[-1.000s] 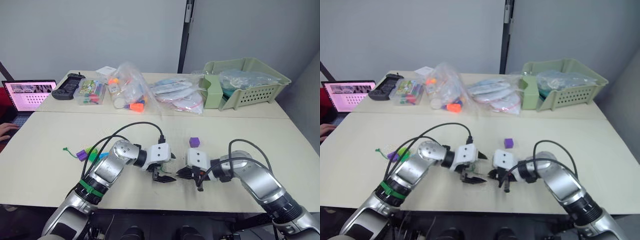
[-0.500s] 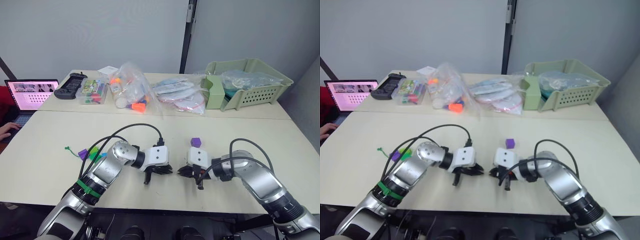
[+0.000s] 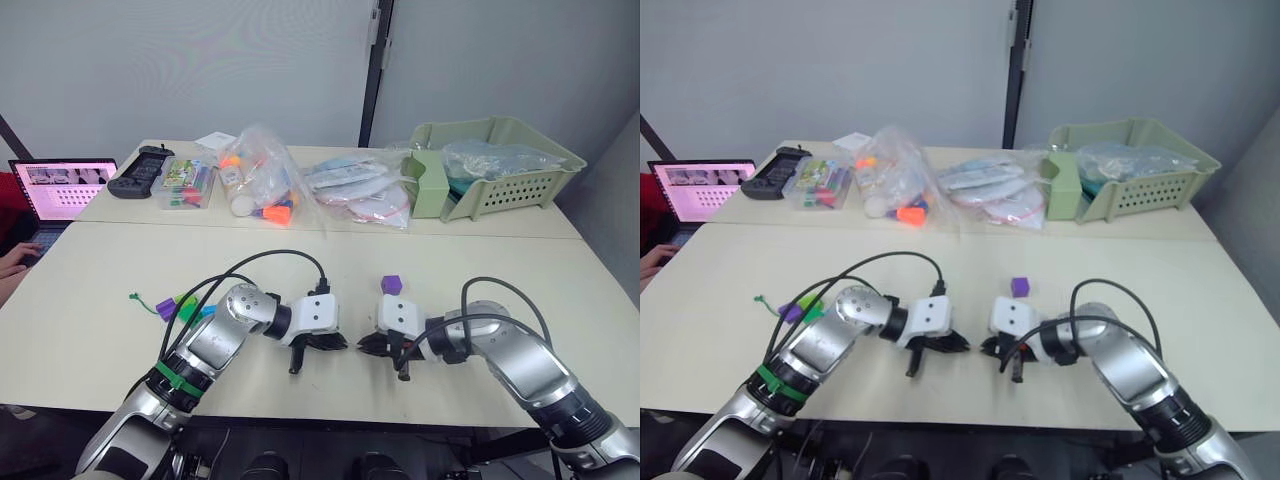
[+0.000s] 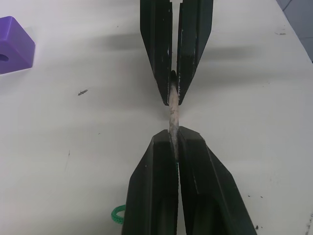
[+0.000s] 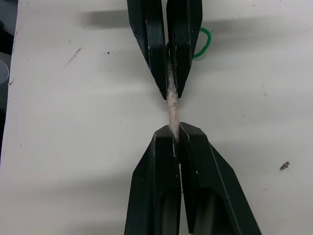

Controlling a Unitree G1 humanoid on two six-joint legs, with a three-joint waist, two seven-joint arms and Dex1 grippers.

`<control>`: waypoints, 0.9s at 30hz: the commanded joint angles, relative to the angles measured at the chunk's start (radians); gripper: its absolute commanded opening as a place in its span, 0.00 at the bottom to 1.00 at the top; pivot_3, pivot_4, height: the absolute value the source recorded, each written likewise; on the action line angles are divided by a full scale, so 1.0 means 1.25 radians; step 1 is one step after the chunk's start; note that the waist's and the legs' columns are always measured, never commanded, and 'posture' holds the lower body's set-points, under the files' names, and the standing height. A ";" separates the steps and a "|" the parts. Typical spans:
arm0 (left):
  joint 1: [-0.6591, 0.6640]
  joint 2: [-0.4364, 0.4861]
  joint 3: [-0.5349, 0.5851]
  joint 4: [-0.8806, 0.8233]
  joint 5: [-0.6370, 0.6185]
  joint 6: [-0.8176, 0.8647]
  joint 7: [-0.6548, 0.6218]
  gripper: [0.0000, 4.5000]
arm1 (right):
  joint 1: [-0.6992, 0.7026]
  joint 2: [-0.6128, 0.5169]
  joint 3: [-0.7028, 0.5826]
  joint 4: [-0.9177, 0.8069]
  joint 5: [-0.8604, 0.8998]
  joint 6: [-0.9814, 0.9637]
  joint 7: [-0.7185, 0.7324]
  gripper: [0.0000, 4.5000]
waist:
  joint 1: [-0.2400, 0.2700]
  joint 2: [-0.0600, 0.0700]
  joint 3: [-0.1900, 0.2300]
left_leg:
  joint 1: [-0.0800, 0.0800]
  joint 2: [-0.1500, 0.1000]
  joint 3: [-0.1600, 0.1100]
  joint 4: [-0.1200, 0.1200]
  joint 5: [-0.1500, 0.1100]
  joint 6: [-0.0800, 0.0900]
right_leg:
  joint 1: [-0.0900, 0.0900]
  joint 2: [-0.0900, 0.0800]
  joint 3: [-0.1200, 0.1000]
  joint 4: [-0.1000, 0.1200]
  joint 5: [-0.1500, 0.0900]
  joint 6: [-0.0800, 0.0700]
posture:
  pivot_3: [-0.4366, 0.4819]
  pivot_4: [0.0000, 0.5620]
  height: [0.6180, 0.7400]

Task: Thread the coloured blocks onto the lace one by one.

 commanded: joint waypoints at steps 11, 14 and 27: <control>-0.022 0.055 0.030 0.005 0.003 -0.022 -0.011 0.00 | 0.118 0.022 -0.244 -0.139 0.121 0.140 -0.136 0.99 | 0.001 0.000 0.000 | 0.000 0.000 0.000 0.000 0.000 0.000 | 0.000 0.000 0.000 0.000 0.000 0.000 | 0.48 0.27 1.00; -0.024 0.062 0.032 0.004 0.002 -0.021 -0.013 0.00 | 0.147 0.062 -0.314 -0.129 0.120 0.168 -0.225 0.99 | 0.001 0.000 0.000 | 0.000 0.000 0.000 0.000 0.000 0.000 | 0.000 0.000 0.000 0.000 0.000 0.000 | 0.48 0.27 1.00; -0.030 0.070 0.035 0.007 0.002 -0.015 -0.009 0.00 | 0.120 0.396 -0.303 -0.019 -0.034 0.143 -0.677 0.99 | -0.004 0.000 0.000 | 0.000 0.000 0.000 -0.001 0.000 0.000 | -0.001 0.000 0.001 0.001 0.000 0.000 | 0.48 0.27 1.00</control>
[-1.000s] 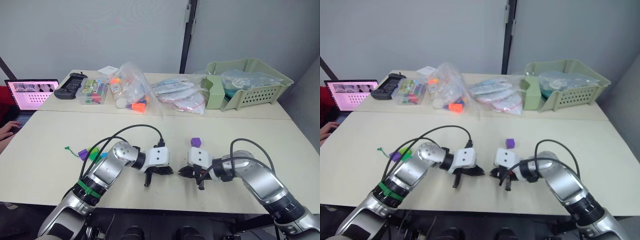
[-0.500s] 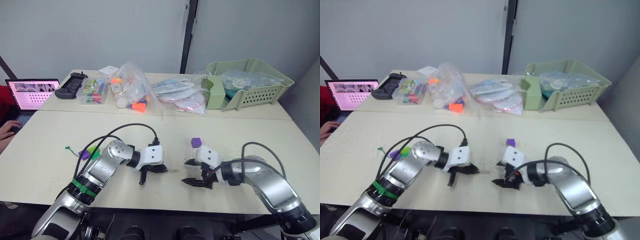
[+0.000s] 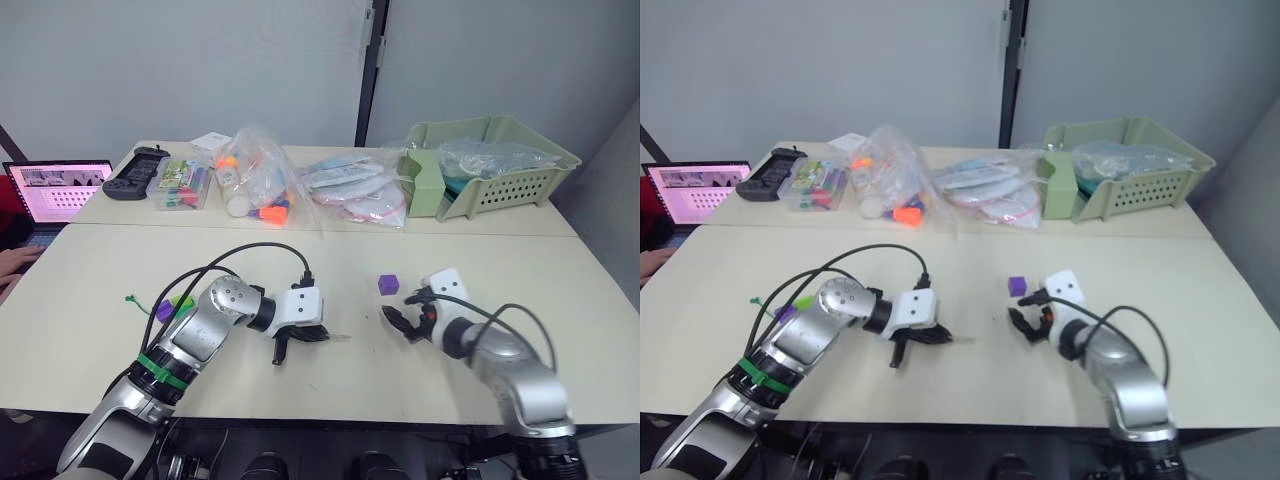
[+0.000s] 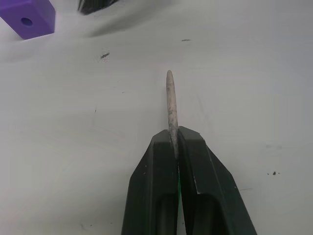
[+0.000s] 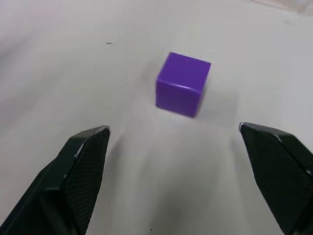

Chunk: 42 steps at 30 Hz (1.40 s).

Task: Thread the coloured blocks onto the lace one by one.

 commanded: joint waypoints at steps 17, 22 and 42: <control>-0.007 0.013 0.028 -0.013 0.001 -0.005 0.005 0.00 | -0.077 0.237 -0.012 0.232 -0.087 -0.272 -0.271 0.58 | -0.006 0.000 0.000 | 0.000 0.000 -0.001 -0.001 0.000 0.000 | 0.000 0.000 0.000 0.001 0.000 0.000 | 0.48 0.27 1.00; -0.009 0.012 0.028 -0.007 0.002 -0.008 0.007 0.00 | -0.046 0.259 0.007 0.181 -0.089 -0.267 -0.274 0.26 | -0.016 0.000 0.000 | 0.001 0.000 -0.001 -0.001 0.000 0.000 | 0.000 0.000 0.000 0.002 0.000 0.000 | 0.48 0.27 1.00; -0.015 0.016 0.023 0.009 0.005 -0.023 -0.006 0.00 | 0.287 0.294 0.219 -0.157 -0.106 -0.003 -0.289 0.26 | -0.020 0.000 0.000 | 0.002 0.001 -0.001 -0.002 0.000 0.000 | 0.001 0.000 -0.001 0.000 -0.002 0.001 | 0.48 0.27 1.00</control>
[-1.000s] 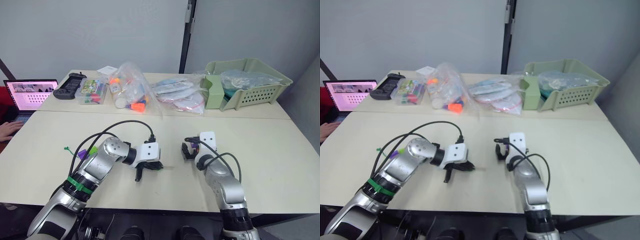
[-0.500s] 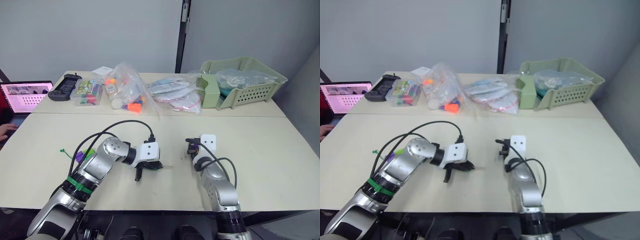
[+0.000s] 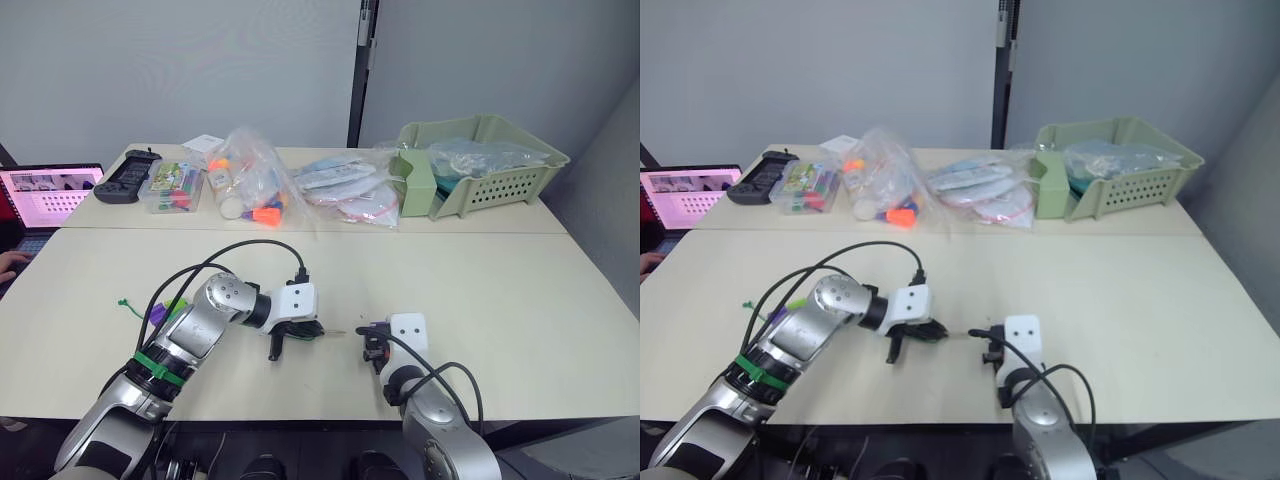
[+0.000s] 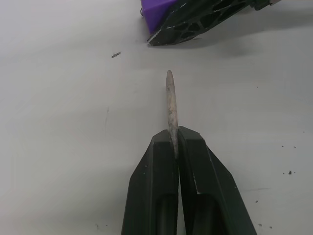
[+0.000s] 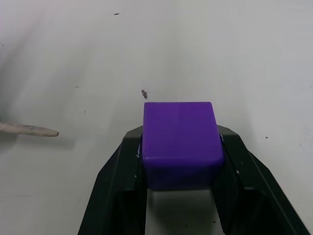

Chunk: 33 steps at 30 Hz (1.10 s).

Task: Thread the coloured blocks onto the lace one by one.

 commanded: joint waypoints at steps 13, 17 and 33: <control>0.000 0.012 0.015 -0.023 0.003 -0.013 -0.009 0.00 | -0.063 -0.120 -0.088 -0.208 0.095 0.016 0.152 0.99 | 0.003 0.000 0.000 | -0.003 -0.001 0.000 0.000 0.000 0.000 | -0.001 -0.001 0.000 -0.001 0.001 -0.001 | 0.48 0.27 1.00; 0.001 0.012 0.015 -0.025 0.003 -0.011 -0.007 0.00 | -0.131 -0.273 -0.197 -0.212 0.222 0.047 0.327 0.99 | 0.003 0.000 0.000 | -0.002 -0.001 0.000 0.000 0.000 0.000 | -0.001 -0.001 0.000 -0.001 0.001 -0.001 | 0.48 0.27 1.00; 0.043 0.041 0.003 -0.189 -0.004 0.133 0.000 0.00 | -0.426 -0.689 -0.004 0.404 0.178 -0.413 1.072 0.99 | 0.000 -0.001 0.001 | -0.001 -0.001 0.001 0.000 0.000 0.000 | 0.000 0.000 0.001 -0.002 0.001 0.000 | 0.48 0.27 1.00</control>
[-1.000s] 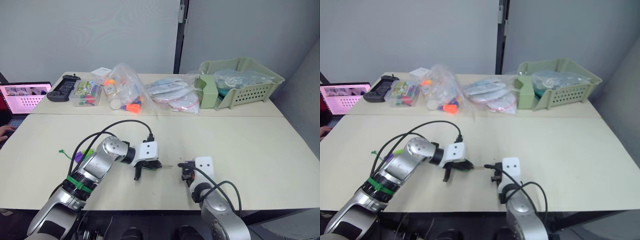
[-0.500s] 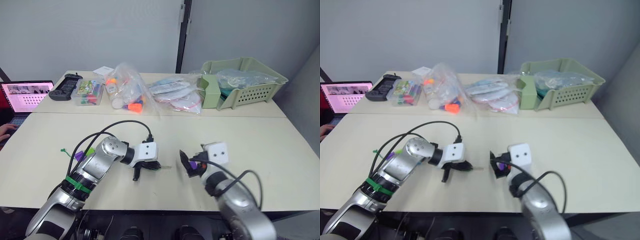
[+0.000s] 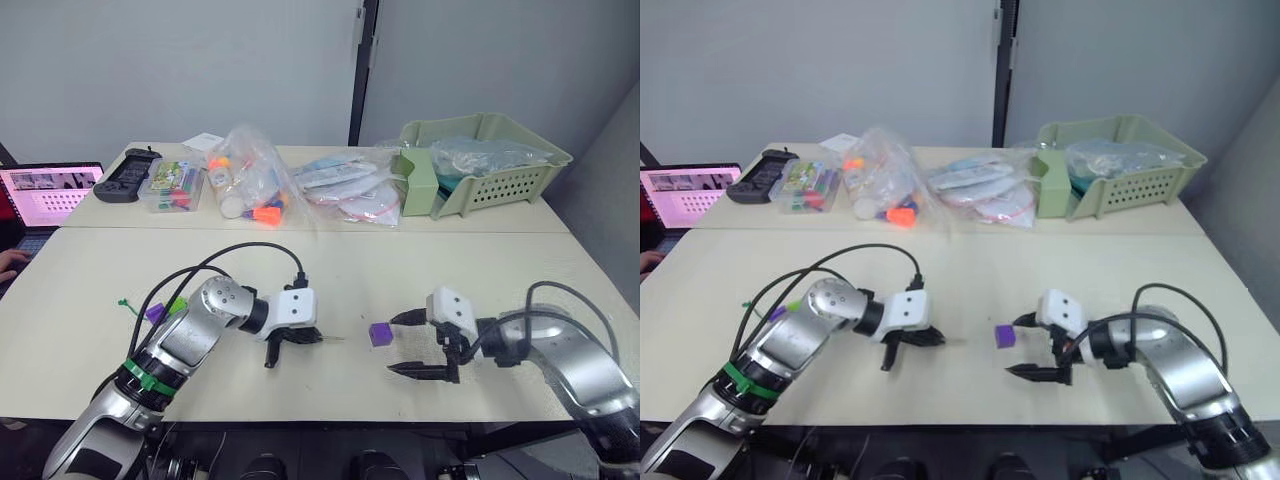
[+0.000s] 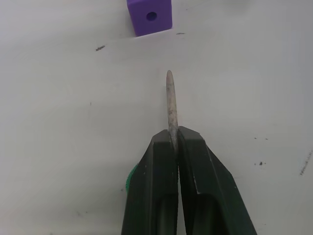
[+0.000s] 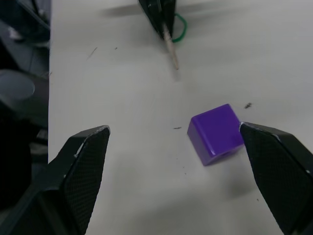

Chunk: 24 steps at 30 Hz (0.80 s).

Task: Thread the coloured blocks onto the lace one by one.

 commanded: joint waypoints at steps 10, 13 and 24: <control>0.000 0.010 -0.020 -0.121 0.016 0.124 0.032 0.00 | -0.139 0.072 0.067 0.247 -0.095 -0.191 0.092 0.94 | 0.014 0.000 0.000 | 0.000 -0.001 -0.001 0.000 0.000 0.000 | 0.000 -0.001 0.000 0.001 0.000 0.000 | 0.48 0.27 1.00; -0.005 0.007 -0.022 -0.126 0.018 0.140 0.042 0.00 | -0.136 0.080 0.064 0.262 -0.098 -0.197 0.091 0.73 | 0.017 0.000 0.000 | 0.000 0.000 -0.001 0.000 0.000 0.000 | 0.000 -0.001 0.000 0.001 0.000 0.000 | 0.48 0.27 1.00; -0.040 -0.013 -0.043 -0.138 0.031 0.205 0.059 0.00 | -0.089 0.120 0.047 0.164 -0.092 -0.096 -0.004 0.26 | 0.022 0.000 0.000 | 0.000 -0.001 -0.001 0.000 0.000 0.000 | 0.000 -0.001 0.000 0.001 0.000 0.000 | 0.48 0.27 1.00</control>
